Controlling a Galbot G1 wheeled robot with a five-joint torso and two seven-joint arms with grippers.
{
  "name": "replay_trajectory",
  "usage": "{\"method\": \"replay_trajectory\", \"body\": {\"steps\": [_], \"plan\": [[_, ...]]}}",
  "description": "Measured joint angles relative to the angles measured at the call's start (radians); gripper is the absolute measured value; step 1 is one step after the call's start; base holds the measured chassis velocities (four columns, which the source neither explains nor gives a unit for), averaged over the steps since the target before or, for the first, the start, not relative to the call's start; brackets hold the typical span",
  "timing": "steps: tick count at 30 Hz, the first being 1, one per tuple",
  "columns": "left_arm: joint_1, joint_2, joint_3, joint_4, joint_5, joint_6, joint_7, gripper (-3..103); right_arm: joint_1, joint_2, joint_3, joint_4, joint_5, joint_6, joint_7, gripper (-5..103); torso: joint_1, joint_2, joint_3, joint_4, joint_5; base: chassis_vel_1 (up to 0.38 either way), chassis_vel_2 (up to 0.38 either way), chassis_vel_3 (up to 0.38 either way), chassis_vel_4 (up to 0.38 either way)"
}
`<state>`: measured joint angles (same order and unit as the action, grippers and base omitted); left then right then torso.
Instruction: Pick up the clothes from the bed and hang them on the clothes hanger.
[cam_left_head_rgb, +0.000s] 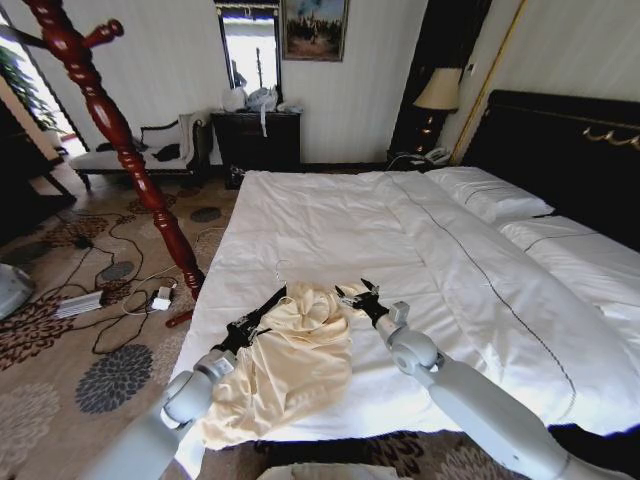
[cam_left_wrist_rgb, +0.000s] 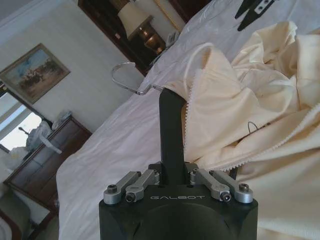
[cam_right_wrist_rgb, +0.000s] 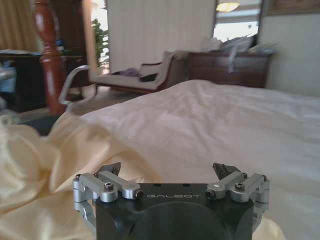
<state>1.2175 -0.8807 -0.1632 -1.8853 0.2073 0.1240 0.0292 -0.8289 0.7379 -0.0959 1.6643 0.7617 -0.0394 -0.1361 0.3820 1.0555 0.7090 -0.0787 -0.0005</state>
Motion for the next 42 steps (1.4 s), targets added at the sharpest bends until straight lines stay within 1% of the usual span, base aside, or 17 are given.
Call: {"method": "replay_trajectory", "body": {"steps": [3,5,6,8,9,13,15,21,25,26,29,31,32,37,39,40,42], "plan": [[-0.032,-0.008,0.031,0.022,0.005,-0.015,0.005,20,0.09,-0.011,-0.033,-0.139,0.045,0.042,-0.242,100,0.0,0.0,0.0,-0.0008,0.0006,0.0,0.0,0.0,0.0],[-0.03,-0.017,0.035,0.029,0.014,-0.029,0.007,20,0.174,0.02,-0.074,-0.255,0.04,0.105,-0.449,100,0.0,0.0,0.0,0.0015,0.0007,0.0,0.0,0.0,0.0],[-0.03,-0.017,0.035,0.029,0.014,-0.029,0.007,20,0.174,0.02,-0.074,-0.255,0.04,0.105,-0.449,100,0.0,0.0,0.0,0.0015,0.0007,0.0,0.0,0.0,0.0],[-0.028,-0.025,0.04,0.04,0.031,-0.04,0.01,20,0.223,0.044,-0.11,-0.326,0.032,0.135,-0.576,100,0.0,0.0,0.0,0.0021,0.0005,0.0,0.0,0.0,0.0],[-0.029,-0.029,0.044,0.046,0.038,-0.046,0.01,20,0.241,0.055,-0.128,-0.35,0.026,0.144,-0.612,100,0.0,0.0,0.0,0.002,0.0004,0.0,0.0,0.0,0.0],[-0.024,-0.033,0.054,0.052,0.058,-0.062,0.017,20,0.271,0.09,-0.166,-0.398,-0.021,0.158,-0.622,100,0.0,0.0,0.0,0.0006,0.0008,0.0,0.0,0.0,0.0],[-0.016,-0.032,0.055,0.051,0.067,-0.07,0.02,20,0.284,0.113,-0.174,-0.437,-0.073,0.175,-0.602,100,0.0,0.0,0.0,0.0009,0.0005,0.0,0.0,0.0,0.0],[-0.007,-0.03,0.054,0.052,0.079,-0.078,0.026,20,0.322,0.151,-0.179,-0.529,-0.145,0.199,-0.59,103,0.0,0.0,0.0,0.0011,0.0005,0.0,0.0,0.0,0.0],[-0.004,-0.034,0.055,0.053,0.102,-0.093,0.03,20,0.356,0.163,-0.188,-0.594,-0.153,0.216,-0.66,84,0.0,0.0,0.0,0.0007,0.0003,0.0,0.0,0.0,0.0],[-0.004,-0.034,0.055,0.053,0.102,-0.093,0.03,20,0.356,0.163,-0.188,-0.594,-0.153,0.216,-0.66,84,0.0,0.0,0.0,0.0007,0.0003,0.0,0.0,0.0,0.0],[0.006,-0.039,0.052,0.051,0.118,-0.105,0.035,20,0.378,0.173,-0.191,-0.621,-0.135,0.224,-0.785,68,0.0,0.0,0.0,0.001,0.0004,0.0,0.0,0.0,0.0],[0.008,-0.039,0.051,0.05,0.121,-0.108,0.037,20,0.382,0.176,-0.192,-0.625,-0.135,0.228,-0.816,68,0.0,0.0,0.0,0.001,0.0003,0.0,0.0,0.0,0.0],[0.01,-0.039,0.05,0.048,0.126,-0.113,0.039,20,0.386,0.179,-0.194,-0.628,-0.135,0.232,-0.838,63,0.0,0.0,0.0,0.001,0.0003,0.0,0.0,0.0,0.0],[0.017,-0.043,0.043,0.045,0.144,-0.135,0.046,20,0.395,0.194,-0.209,-0.628,-0.129,0.263,-0.864,73,0.0,0.0,0.0,0.001,0.0005,0.0,0.0,0.0,0.0],[0.019,-0.049,0.042,0.045,0.147,-0.141,0.049,20,0.402,0.2,-0.219,-0.624,-0.129,0.282,-0.877,81,0.0,0.0,0.0,0.0011,0.0005,0.0,0.0,0.0,0.0],[0.019,-0.049,0.042,0.045,0.147,-0.141,0.049,20,0.402,0.2,-0.219,-0.624,-0.129,0.282,-0.877,81,0.0,0.0,0.0,0.0011,0.0005,0.0,0.0,0.0,0.0],[0.019,-0.053,0.042,0.05,0.15,-0.146,0.051,20,0.412,0.204,-0.229,-0.62,-0.13,0.297,-0.89,91,0.0,0.0,0.0,0.0011,0.0004,0.0,0.0,0.0,0.0]]}}
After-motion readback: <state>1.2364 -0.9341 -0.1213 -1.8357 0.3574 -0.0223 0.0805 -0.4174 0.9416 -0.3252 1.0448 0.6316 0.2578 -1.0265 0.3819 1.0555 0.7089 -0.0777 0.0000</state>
